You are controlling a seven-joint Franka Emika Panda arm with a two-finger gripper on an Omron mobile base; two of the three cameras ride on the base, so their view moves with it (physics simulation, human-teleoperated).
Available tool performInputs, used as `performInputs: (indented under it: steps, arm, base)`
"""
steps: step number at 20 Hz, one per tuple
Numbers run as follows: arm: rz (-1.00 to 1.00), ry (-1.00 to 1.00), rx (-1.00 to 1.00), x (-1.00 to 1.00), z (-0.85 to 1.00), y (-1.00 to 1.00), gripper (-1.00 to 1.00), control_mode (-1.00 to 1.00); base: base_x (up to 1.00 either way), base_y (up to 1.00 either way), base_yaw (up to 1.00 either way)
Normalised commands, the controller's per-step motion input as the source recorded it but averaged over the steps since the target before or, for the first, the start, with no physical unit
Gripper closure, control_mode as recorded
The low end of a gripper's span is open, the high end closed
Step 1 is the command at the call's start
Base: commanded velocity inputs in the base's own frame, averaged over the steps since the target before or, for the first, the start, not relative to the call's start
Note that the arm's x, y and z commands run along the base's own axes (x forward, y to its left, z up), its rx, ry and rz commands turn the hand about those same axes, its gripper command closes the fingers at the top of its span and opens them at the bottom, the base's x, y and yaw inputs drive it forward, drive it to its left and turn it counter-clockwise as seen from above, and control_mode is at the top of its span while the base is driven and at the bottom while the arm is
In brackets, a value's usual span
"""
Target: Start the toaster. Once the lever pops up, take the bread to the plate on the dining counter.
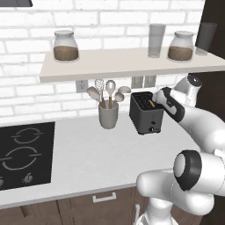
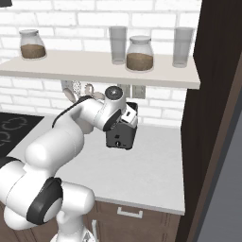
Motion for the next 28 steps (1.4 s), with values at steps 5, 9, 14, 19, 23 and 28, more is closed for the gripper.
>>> performInputs:
  steps: [5, 9, 14, 19, 23, 28]
  arm:
    - [0.0, 0.0, 0.0, 0.0, 0.0, 0.0, -1.0, -1.0]
    - [0.0, 0.0, 0.0, 0.0, 0.0, 0.0, -1.0, -1.0]
    - [0.0, 0.0, 0.0, 0.0, 0.0, 0.0, -1.0, -1.0]
    - [0.0, 0.0, 0.0, 0.0, 0.0, 0.0, -1.0, -1.0]
    - [0.0, 0.0, 0.0, 0.0, 0.0, 0.0, -1.0, -1.0]
    - [0.0, 0.0, 0.0, 0.0, 0.0, 0.0, -1.0, -1.0]
  base:
    - [0.0, 0.0, 0.0]
    - [0.0, 0.0, 0.0]
    - [0.0, 0.0, 0.0]
    - [0.0, 0.0, 0.0]
    - [0.0, 0.0, 0.0]
    - [0.0, 0.0, 0.0]
